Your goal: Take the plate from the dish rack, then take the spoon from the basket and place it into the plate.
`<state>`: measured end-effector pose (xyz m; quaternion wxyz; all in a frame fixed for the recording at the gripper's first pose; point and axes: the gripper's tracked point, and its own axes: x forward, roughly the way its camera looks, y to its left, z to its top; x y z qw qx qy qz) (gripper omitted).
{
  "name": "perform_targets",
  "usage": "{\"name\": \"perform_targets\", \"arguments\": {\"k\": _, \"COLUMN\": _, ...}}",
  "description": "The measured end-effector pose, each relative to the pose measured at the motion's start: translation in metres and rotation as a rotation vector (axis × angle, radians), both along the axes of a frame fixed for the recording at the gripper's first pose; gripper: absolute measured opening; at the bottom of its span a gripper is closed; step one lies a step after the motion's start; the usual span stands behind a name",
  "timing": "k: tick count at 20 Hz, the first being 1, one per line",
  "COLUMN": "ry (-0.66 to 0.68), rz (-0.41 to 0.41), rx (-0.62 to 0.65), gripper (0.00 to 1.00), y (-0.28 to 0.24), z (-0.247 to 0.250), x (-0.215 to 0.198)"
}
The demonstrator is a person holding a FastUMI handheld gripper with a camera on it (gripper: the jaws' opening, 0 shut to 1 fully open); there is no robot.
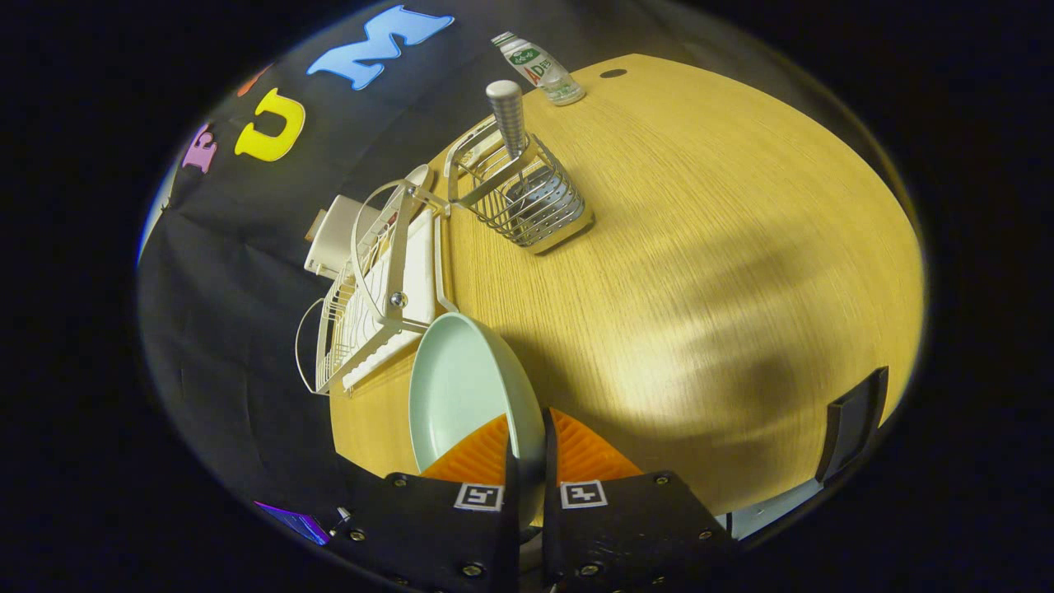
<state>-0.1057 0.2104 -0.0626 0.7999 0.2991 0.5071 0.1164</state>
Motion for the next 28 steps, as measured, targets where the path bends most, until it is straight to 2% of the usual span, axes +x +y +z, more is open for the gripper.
{"name": "perform_targets", "arguments": {"k": 2, "ry": 0.015, "rz": -0.007, "rx": 0.013, "gripper": 0.12, "y": 0.002, "z": -0.006, "x": 0.0}}
{"name": "perform_targets", "arguments": {"k": 4, "ry": -0.017, "rz": -0.02, "rx": -0.026, "gripper": 0.16, "y": -0.009, "z": -0.004, "x": 0.004}}
{"name": "perform_targets", "arguments": {"k": 5, "ry": -0.046, "rz": -0.01, "rx": -0.048, "gripper": 0.27, "y": -0.01, "z": -0.003, "x": 0.007}}
{"name": "perform_targets", "arguments": {"k": 8, "ry": -0.145, "rz": 0.005, "rx": -0.082, "gripper": 0.38, "y": -0.021, "z": 0.021, "x": 0.018}}
{"name": "perform_targets", "arguments": {"k": 12, "ry": -0.378, "rz": 0.012, "rx": -0.284, "gripper": 0.5, "y": -0.064, "z": 0.065, "x": 0.034}}
{"name": "perform_targets", "arguments": {"k": 16, "ry": -0.621, "rz": -0.004, "rx": -0.474, "gripper": 0.5, "y": -0.095, "z": 0.12, "x": 0.047}}
{"name": "perform_targets", "arguments": {"k": 18, "ry": -0.75, "rz": -0.027, "rx": -0.52, "gripper": 0.5, "y": -0.101, "z": 0.146, "x": 0.057}}
{"name": "perform_targets", "arguments": {"k": 20, "ry": -0.82, "rz": -0.067, "rx": -0.539, "gripper": 0.98, "y": -0.108, "z": 0.164, "x": 0.058}}
{"name": "perform_targets", "arguments": {"k": 24, "ry": -0.889, "rz": -0.119, "rx": -0.462, "gripper": 0.97, "y": -0.108, "z": 0.178, "x": 0.071}}
{"name": "perform_targets", "arguments": {"k": 28, "ry": -0.997, "rz": -0.167, "rx": -0.438, "gripper": 0.97, "y": -0.107, "z": 0.18, "x": 0.098}}
